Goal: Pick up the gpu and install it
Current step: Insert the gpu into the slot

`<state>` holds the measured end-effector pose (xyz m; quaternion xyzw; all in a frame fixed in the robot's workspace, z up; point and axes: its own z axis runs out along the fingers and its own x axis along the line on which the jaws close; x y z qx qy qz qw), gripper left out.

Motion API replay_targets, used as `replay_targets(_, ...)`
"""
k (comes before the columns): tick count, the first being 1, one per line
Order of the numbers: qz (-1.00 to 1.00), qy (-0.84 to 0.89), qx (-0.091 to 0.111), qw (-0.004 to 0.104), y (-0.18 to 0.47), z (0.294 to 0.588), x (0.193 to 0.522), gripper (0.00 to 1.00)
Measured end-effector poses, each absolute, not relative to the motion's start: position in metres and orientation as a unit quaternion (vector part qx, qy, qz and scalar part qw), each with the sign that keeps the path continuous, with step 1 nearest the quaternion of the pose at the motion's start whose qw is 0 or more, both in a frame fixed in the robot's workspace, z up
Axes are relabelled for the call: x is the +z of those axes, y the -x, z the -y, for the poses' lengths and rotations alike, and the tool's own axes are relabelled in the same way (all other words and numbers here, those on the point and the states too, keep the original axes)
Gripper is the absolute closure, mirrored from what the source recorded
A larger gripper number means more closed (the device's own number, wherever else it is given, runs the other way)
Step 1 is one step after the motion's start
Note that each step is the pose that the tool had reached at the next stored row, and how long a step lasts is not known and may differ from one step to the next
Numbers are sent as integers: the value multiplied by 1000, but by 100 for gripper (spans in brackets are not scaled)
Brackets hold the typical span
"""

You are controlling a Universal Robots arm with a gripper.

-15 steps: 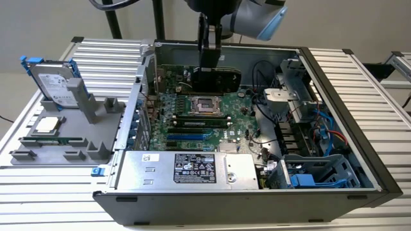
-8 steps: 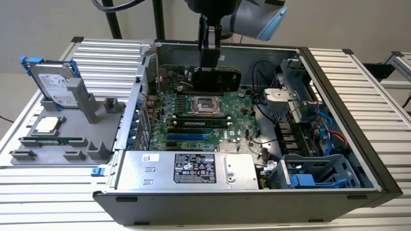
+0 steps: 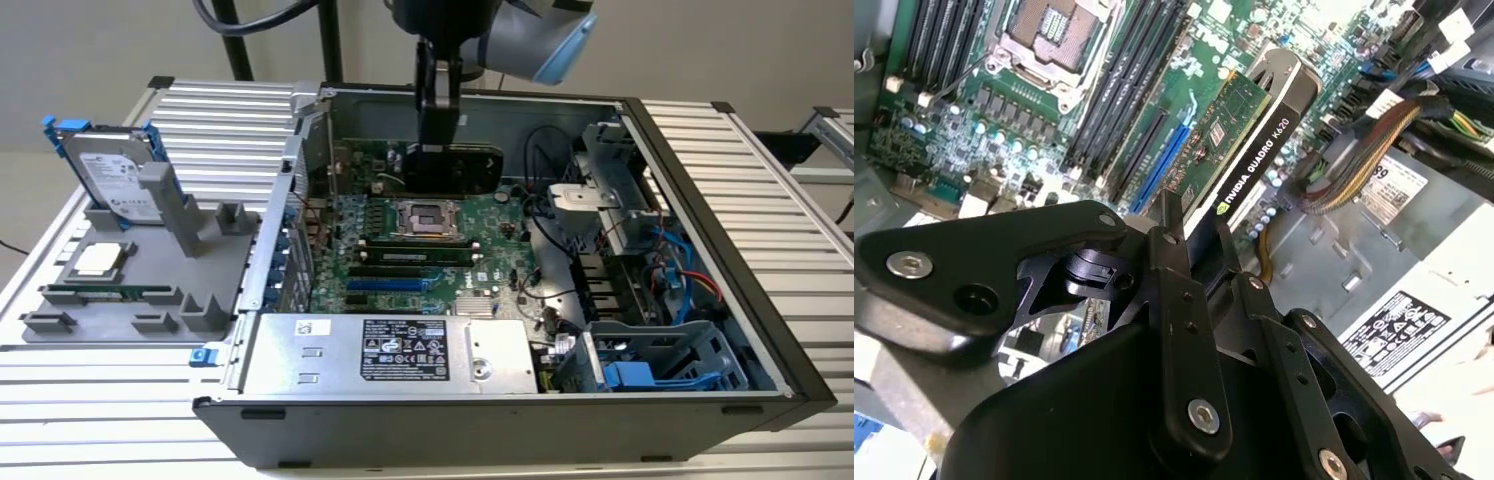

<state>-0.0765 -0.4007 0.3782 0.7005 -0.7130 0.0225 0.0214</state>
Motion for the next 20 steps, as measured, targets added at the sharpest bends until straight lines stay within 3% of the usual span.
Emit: replay_targets(20, 713, -700, 26, 25, 76, 401, 370, 100)
